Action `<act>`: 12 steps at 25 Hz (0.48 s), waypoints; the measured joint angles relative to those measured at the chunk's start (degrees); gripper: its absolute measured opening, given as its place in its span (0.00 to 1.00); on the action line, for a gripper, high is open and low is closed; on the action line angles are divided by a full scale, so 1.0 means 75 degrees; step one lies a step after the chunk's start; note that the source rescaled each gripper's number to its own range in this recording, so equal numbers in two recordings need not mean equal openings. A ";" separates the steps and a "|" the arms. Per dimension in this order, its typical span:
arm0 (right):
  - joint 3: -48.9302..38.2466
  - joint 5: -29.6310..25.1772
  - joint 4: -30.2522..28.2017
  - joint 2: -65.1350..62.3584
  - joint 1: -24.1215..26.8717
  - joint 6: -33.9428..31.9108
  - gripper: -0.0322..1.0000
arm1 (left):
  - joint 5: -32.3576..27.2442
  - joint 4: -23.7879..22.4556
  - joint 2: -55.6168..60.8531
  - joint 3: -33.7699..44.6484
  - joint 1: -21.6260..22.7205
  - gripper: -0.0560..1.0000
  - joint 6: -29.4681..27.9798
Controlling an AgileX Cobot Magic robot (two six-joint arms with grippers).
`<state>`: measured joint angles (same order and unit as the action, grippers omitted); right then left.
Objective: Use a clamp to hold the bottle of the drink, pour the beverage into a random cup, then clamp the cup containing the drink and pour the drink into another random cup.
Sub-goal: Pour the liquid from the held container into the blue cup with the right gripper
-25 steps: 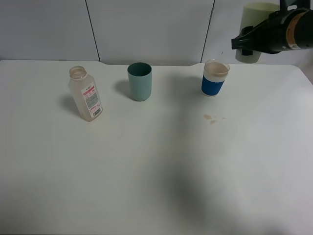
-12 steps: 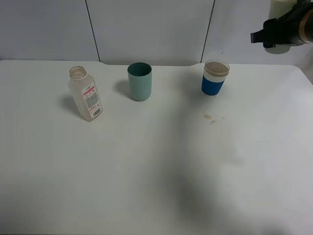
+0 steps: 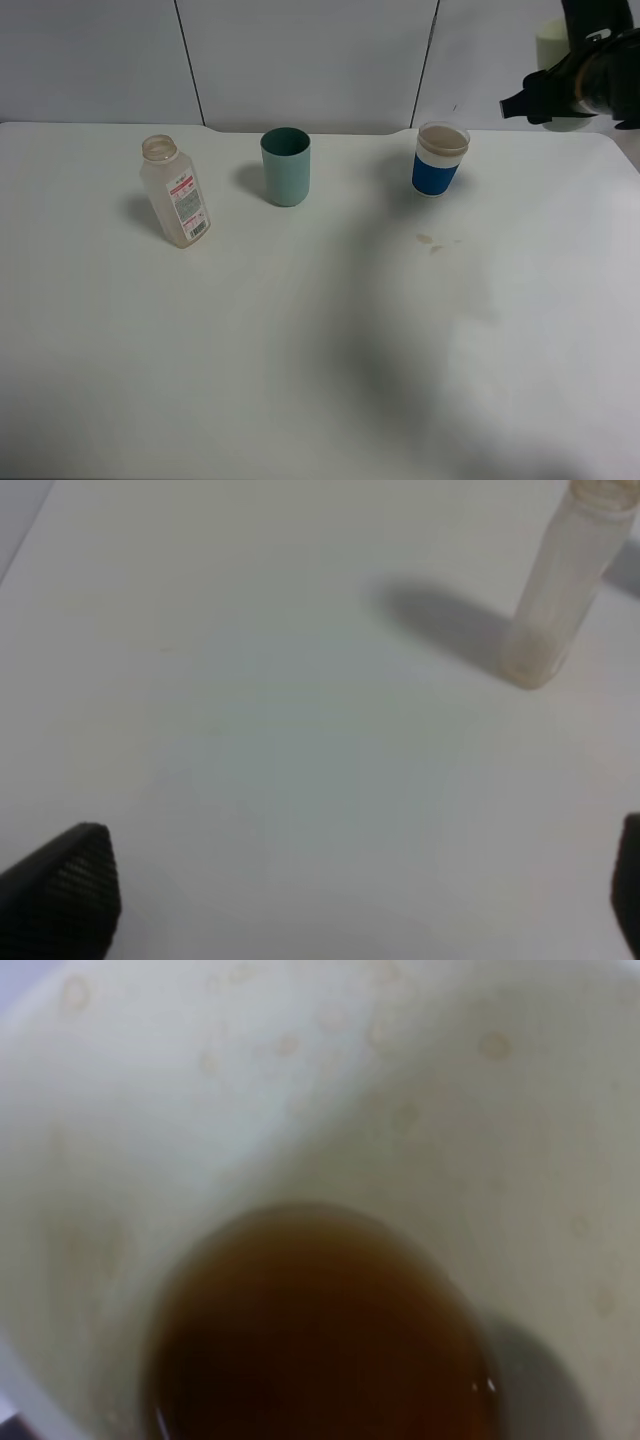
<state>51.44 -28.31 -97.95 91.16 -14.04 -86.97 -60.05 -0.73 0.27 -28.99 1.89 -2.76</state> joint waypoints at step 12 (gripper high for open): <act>0.0261 -0.0661 -0.0104 0.0962 -0.0314 0.0139 0.06 | 0.0000 0.0000 0.0000 0.0000 0.0000 1.00 0.0000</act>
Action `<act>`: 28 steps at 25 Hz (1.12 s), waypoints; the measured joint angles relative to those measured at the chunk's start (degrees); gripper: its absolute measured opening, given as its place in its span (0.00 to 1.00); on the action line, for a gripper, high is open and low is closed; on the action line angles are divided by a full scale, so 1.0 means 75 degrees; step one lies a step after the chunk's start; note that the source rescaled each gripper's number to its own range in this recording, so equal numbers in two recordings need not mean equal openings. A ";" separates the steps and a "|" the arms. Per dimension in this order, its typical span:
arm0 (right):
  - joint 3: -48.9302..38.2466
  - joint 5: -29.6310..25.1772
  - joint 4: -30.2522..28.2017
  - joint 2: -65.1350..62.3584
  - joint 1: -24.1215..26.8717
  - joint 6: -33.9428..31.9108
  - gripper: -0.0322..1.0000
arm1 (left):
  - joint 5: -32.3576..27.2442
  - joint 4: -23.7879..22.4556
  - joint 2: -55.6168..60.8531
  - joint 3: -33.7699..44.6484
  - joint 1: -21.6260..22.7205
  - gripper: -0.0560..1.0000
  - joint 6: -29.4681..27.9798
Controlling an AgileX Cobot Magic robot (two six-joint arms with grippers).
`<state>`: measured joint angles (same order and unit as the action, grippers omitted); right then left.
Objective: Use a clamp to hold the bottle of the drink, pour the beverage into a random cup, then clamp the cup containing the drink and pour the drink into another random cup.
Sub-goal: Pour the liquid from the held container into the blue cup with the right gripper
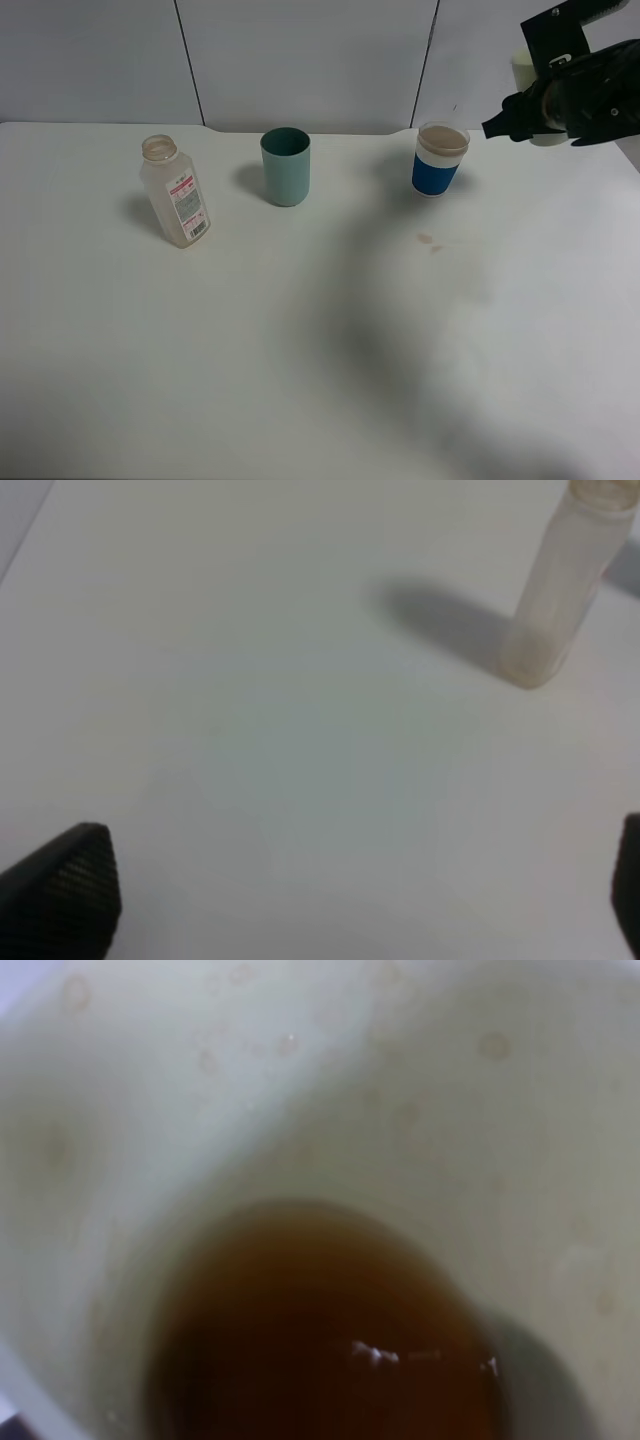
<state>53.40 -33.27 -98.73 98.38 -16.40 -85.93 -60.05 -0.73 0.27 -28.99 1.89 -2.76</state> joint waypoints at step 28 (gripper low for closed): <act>0.1907 -0.1313 0.0674 0.1231 -0.1217 0.2800 0.06 | 0.0000 0.0000 0.0000 0.0000 0.0000 1.00 0.0007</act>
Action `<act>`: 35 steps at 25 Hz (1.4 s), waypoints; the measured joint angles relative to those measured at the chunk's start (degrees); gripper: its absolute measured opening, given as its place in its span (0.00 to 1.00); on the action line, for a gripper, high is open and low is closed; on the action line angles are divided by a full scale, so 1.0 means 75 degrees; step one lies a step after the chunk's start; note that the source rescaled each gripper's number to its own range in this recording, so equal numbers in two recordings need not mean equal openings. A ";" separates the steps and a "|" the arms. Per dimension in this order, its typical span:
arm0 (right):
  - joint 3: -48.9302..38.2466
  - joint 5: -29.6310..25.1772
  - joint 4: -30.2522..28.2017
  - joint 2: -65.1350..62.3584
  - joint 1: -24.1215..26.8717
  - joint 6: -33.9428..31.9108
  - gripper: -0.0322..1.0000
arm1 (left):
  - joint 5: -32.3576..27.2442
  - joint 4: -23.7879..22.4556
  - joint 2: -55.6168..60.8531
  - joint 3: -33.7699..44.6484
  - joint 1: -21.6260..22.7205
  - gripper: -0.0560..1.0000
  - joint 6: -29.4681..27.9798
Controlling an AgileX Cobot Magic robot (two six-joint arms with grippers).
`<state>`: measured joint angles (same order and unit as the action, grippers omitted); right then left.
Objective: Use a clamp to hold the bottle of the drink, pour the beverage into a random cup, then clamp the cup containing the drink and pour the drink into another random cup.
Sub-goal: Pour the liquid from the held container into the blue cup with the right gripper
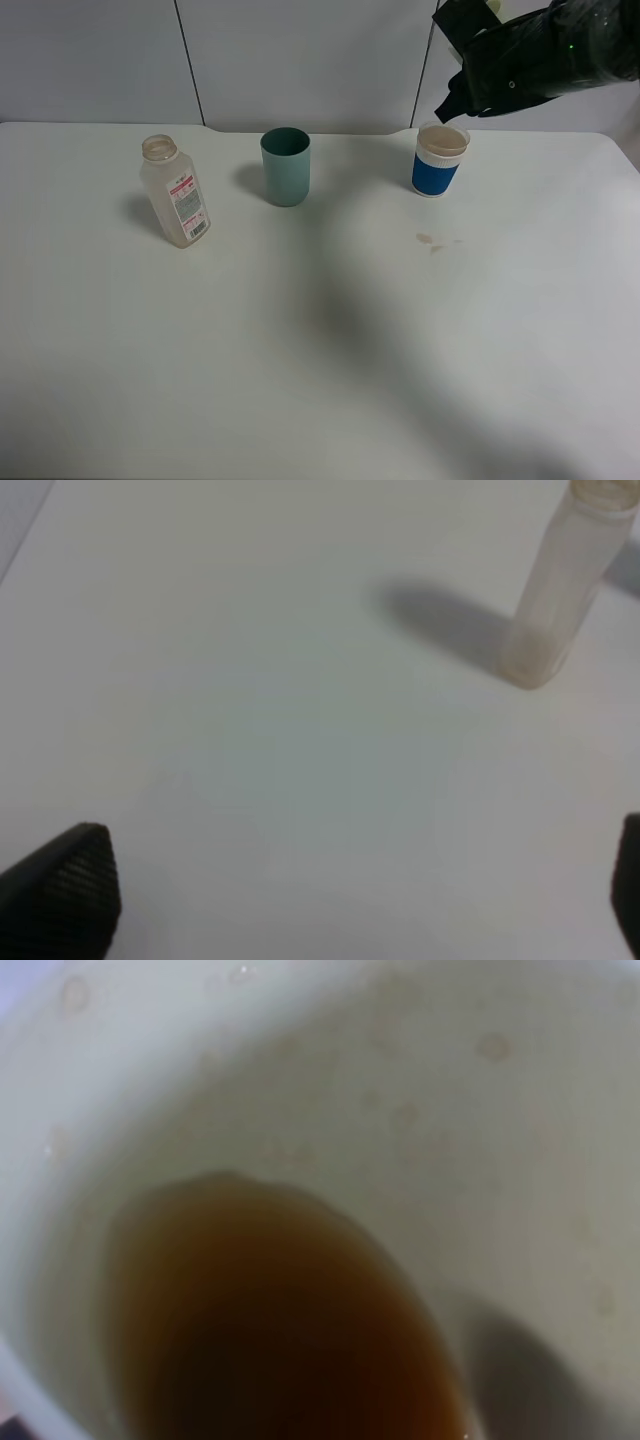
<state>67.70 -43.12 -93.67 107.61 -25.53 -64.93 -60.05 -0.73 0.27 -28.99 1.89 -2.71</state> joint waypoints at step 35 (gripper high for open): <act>-0.0439 -0.0803 -0.0269 -0.0062 0.0000 0.0791 0.06 | 0.0000 0.0000 0.0000 0.0000 0.0000 1.00 0.0000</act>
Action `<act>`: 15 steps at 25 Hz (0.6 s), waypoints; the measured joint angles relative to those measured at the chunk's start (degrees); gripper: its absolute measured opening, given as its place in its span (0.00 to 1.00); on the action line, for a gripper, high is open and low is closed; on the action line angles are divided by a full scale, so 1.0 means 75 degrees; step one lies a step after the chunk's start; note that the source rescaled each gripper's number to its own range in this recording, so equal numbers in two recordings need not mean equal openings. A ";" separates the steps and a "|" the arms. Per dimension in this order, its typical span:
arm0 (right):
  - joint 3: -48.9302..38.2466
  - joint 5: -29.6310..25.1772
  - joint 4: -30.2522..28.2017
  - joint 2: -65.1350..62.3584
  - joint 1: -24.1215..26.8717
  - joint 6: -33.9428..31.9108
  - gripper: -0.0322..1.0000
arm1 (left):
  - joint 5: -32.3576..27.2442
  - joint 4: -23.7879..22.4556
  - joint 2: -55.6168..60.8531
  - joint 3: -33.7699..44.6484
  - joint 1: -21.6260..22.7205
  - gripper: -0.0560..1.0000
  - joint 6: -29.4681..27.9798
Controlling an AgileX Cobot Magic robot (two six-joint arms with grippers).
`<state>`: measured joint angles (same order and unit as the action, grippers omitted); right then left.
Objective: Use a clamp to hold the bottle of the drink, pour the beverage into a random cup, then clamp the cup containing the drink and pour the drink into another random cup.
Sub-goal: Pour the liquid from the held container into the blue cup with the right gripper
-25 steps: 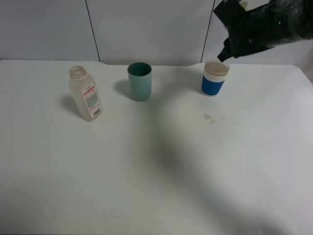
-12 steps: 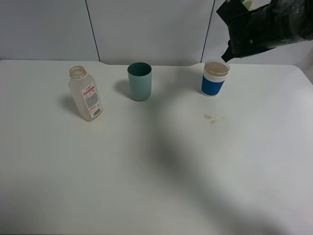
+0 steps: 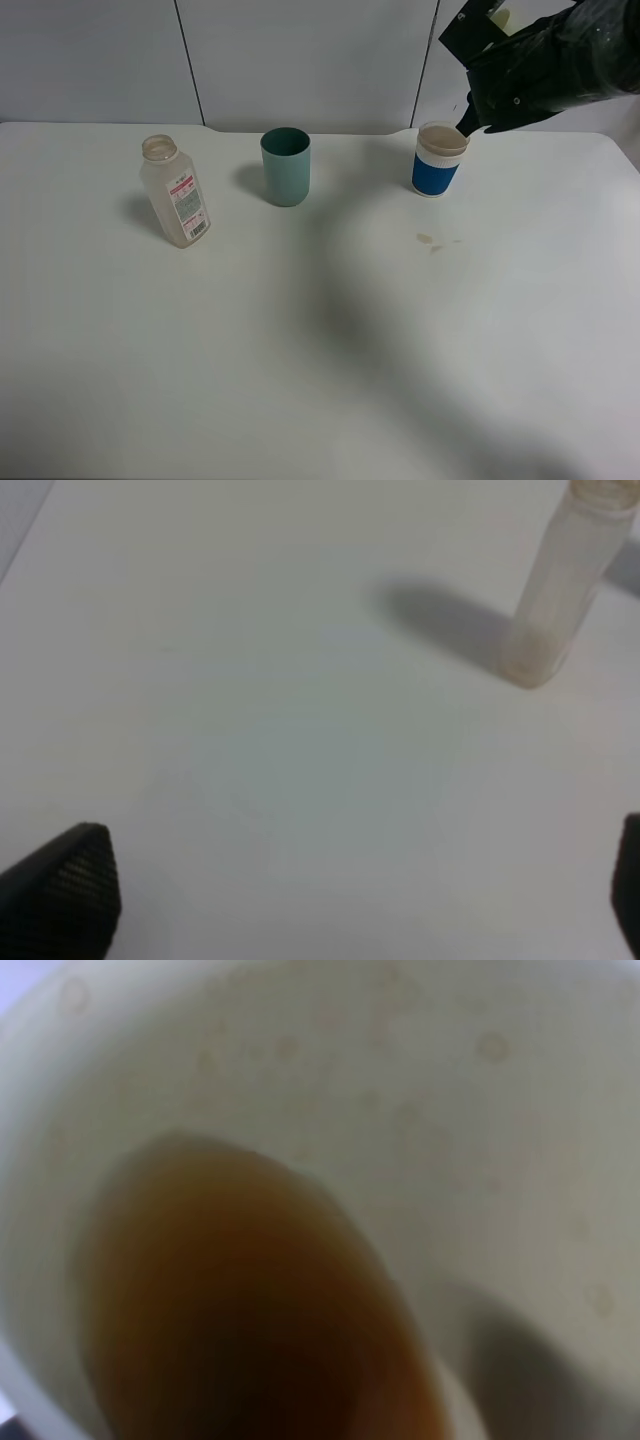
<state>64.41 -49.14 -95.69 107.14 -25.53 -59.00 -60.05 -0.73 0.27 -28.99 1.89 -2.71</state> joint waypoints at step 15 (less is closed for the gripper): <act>0.0000 0.0006 -0.0002 0.0000 0.0000 0.0934 0.06 | 0.0000 0.0000 0.0000 0.0000 0.0000 1.00 0.0006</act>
<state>64.41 -49.10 -95.70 107.14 -25.53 -51.99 -60.05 -0.73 0.27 -28.99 1.89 -2.66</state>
